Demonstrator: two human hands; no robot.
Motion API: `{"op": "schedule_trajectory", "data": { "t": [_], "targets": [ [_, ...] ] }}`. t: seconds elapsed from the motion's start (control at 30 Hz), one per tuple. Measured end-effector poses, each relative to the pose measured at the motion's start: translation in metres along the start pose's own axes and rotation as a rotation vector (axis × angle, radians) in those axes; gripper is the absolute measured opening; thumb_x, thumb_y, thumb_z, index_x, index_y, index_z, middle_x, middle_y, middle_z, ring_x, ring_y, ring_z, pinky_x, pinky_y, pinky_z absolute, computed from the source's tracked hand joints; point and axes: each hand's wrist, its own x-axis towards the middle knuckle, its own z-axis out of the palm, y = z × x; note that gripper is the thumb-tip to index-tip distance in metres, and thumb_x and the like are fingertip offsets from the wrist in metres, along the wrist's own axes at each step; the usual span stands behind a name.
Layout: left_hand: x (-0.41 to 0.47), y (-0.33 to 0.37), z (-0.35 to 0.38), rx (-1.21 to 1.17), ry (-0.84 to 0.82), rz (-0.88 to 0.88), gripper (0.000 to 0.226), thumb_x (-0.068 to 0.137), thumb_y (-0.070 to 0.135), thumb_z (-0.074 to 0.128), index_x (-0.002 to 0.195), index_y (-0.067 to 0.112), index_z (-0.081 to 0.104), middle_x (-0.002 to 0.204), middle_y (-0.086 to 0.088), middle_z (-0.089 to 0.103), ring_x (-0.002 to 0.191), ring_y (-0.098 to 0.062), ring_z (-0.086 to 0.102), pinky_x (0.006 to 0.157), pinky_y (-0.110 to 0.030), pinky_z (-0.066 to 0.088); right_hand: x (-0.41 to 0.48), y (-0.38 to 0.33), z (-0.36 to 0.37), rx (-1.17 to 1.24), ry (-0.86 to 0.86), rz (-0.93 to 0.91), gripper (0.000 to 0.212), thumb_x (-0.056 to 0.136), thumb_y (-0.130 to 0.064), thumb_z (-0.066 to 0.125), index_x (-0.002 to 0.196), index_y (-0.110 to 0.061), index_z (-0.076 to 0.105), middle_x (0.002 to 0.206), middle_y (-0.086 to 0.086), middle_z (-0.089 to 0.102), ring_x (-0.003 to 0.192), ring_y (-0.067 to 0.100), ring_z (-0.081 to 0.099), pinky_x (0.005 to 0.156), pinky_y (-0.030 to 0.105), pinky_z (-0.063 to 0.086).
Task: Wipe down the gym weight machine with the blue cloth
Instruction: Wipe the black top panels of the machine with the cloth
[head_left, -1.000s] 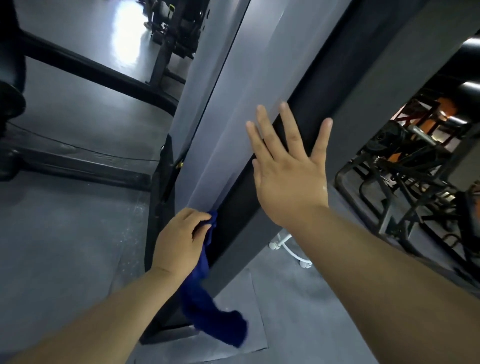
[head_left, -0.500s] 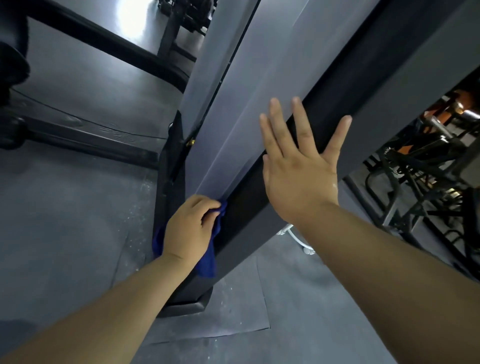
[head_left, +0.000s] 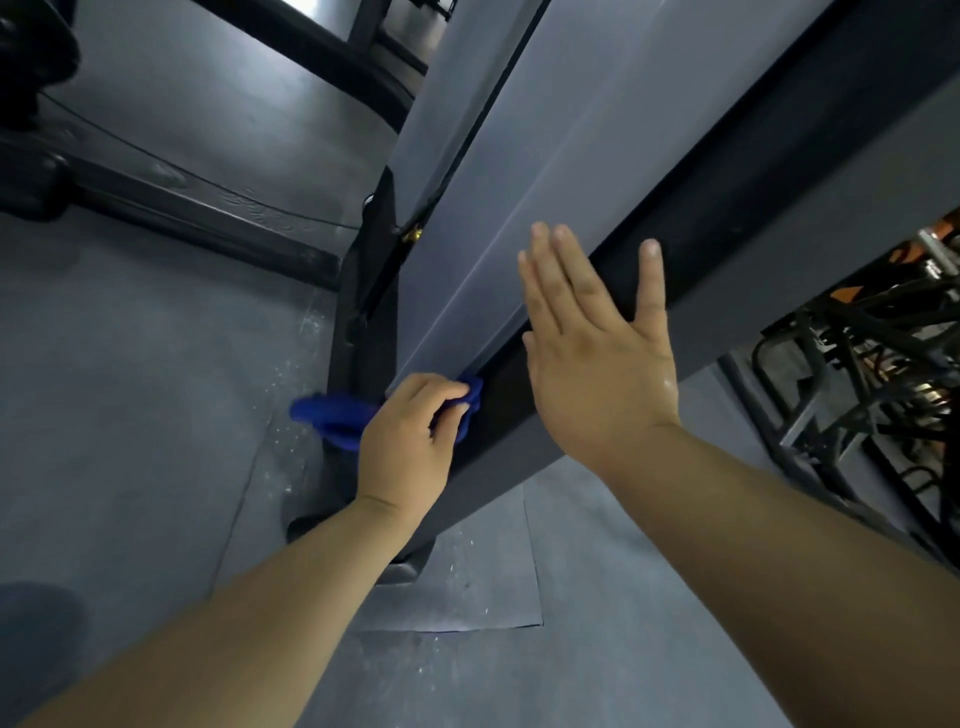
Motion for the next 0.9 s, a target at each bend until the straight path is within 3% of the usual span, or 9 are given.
{"op": "schedule_trajectory", "data": {
  "t": [0.23,0.37,0.43,0.5,0.6,0.7,0.77,0.83,0.9],
  "targets": [
    [-0.037,-0.064,0.003,0.112,-0.113,-0.188,0.014,0.089,0.002,0.066,0.101,0.008,0.070,0.100,-0.002,0.064,0.082,-0.024,0.065,0.065,-0.034,0.052,0.003,-0.012,0.003,-0.032,-0.072,-0.078,0.066,0.102,-0.026,0.012,0.144,0.000,-0.032,0.155,0.015,-0.036,0.142,0.026,-0.035,0.094,0.060,-0.037],
    [-0.038,-0.060,0.015,0.105,-0.060,-0.234,0.017,0.092,0.009,0.061,0.106,0.015,0.068,0.103,-0.001,0.064,0.095,-0.025,0.059,0.085,-0.053,0.051,0.007,-0.022,0.008,-0.051,-0.052,-0.096,0.065,0.100,-0.027,0.008,0.143,0.003,-0.031,0.156,0.017,-0.032,0.144,0.028,-0.031,0.094,0.060,-0.036],
    [-0.043,-0.062,0.019,0.044,-0.062,-0.393,0.022,0.097,0.013,0.057,0.117,0.017,0.064,0.114,-0.001,0.061,0.104,-0.020,0.055,0.092,-0.038,0.046,0.007,-0.024,0.011,-0.069,-0.021,-0.095,0.065,0.099,-0.028,0.005,0.144,0.003,-0.029,0.158,0.017,-0.028,0.146,0.029,-0.026,0.097,0.061,-0.034],
    [-0.049,-0.068,0.022,-0.033,-0.076,-0.605,0.027,0.100,0.018,0.052,0.126,0.016,0.058,0.120,-0.003,0.058,0.101,-0.012,0.052,0.085,-0.021,0.038,0.008,-0.024,0.013,-0.080,-0.006,-0.091,0.064,0.099,-0.029,0.003,0.146,0.003,-0.026,0.159,0.017,-0.025,0.148,0.029,-0.023,0.098,0.060,-0.032],
    [-0.058,-0.076,0.026,-0.098,-0.065,-0.683,0.022,0.101,0.020,0.050,0.121,0.019,0.057,0.116,-0.003,0.062,0.102,-0.017,0.058,0.084,-0.026,0.040,0.009,-0.028,0.013,-0.073,0.001,-0.074,0.064,0.099,-0.030,0.004,0.147,0.002,-0.023,0.160,0.017,-0.023,0.148,0.030,-0.022,0.099,0.059,-0.030],
    [-0.041,-0.062,0.028,-0.136,0.001,-0.585,0.016,0.099,0.020,0.054,0.112,0.024,0.060,0.111,0.000,0.061,0.100,-0.017,0.059,0.088,-0.029,0.047,0.009,-0.034,0.017,-0.061,0.008,-0.066,0.064,0.099,-0.029,0.007,0.149,0.002,-0.020,0.160,0.018,-0.021,0.148,0.030,-0.021,0.100,0.060,-0.030],
    [-0.028,-0.045,0.025,-0.143,0.074,-0.430,0.017,0.097,0.013,0.057,0.113,0.017,0.064,0.110,0.003,0.057,0.097,-0.007,0.055,0.087,-0.014,0.043,0.008,-0.036,0.018,-0.059,0.012,-0.069,0.065,0.100,-0.028,0.010,0.149,0.002,-0.019,0.161,0.017,-0.020,0.148,0.030,-0.020,0.100,0.060,-0.029],
    [-0.029,-0.042,0.021,-0.059,0.084,-0.239,0.016,0.094,0.008,0.061,0.110,0.010,0.065,0.106,0.003,0.055,0.090,0.000,0.050,0.078,-0.006,0.041,0.008,-0.036,0.018,-0.055,0.007,-0.065,0.065,0.100,-0.029,0.010,0.149,0.001,-0.019,0.161,0.017,-0.020,0.148,0.030,-0.021,0.100,0.060,-0.029],
    [-0.042,-0.062,0.018,0.082,0.007,-0.142,0.013,0.092,0.008,0.064,0.104,0.007,0.066,0.100,0.000,0.059,0.084,-0.006,0.053,0.065,-0.008,0.040,0.008,-0.038,0.018,-0.049,0.002,-0.066,0.064,0.100,-0.029,0.009,0.149,0.001,-0.020,0.160,0.018,-0.022,0.148,0.030,-0.023,0.099,0.060,-0.030]
  ]
}}
